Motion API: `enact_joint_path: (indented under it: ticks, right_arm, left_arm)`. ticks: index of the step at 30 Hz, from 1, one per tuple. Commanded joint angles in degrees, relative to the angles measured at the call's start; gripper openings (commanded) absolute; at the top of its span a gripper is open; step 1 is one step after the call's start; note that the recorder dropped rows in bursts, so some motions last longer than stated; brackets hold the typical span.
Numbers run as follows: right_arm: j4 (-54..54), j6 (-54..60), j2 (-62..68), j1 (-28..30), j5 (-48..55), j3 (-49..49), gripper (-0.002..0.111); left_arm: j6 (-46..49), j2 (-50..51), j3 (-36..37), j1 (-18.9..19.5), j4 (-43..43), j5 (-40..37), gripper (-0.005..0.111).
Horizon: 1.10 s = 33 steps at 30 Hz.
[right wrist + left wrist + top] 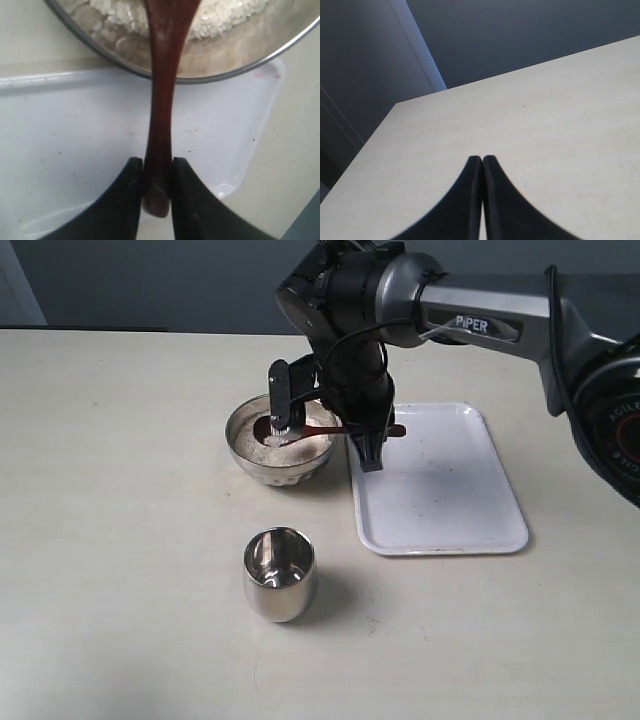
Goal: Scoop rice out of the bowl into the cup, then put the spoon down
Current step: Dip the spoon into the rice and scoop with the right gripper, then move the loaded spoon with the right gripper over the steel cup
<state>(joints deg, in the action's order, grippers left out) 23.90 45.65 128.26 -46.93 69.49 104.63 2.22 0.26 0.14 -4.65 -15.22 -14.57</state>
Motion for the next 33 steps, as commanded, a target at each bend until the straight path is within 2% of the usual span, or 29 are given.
enact_joint_path:
  ticks: [1, 16, 24, 33]
  right_arm:
    - [-0.6, -1.9, -0.8, 0.3, 0.5, 0.4, -0.001]
    - [-8.2, -3.7, -6.4, 0.3, 0.5, 0.2, -0.001]
    - [-8.3, -5.0, -10.8, 0.3, 0.5, -10.6, -0.001]
    - [-14.6, -6.9, -18.9, -0.1, 0.5, -21.3, -0.001]
  left_arm:
    - [-0.2, -0.3, -0.1, 0.0, 0.1, 0.4, 0.001]
    - [-0.2, -0.3, -0.1, 0.0, 0.1, 0.4, 0.001]
    - [-0.2, -0.3, -0.1, 0.0, 0.1, 0.4, 0.001]
    - [-0.2, -0.3, -0.1, 0.0, 0.1, 0.4, 0.001]
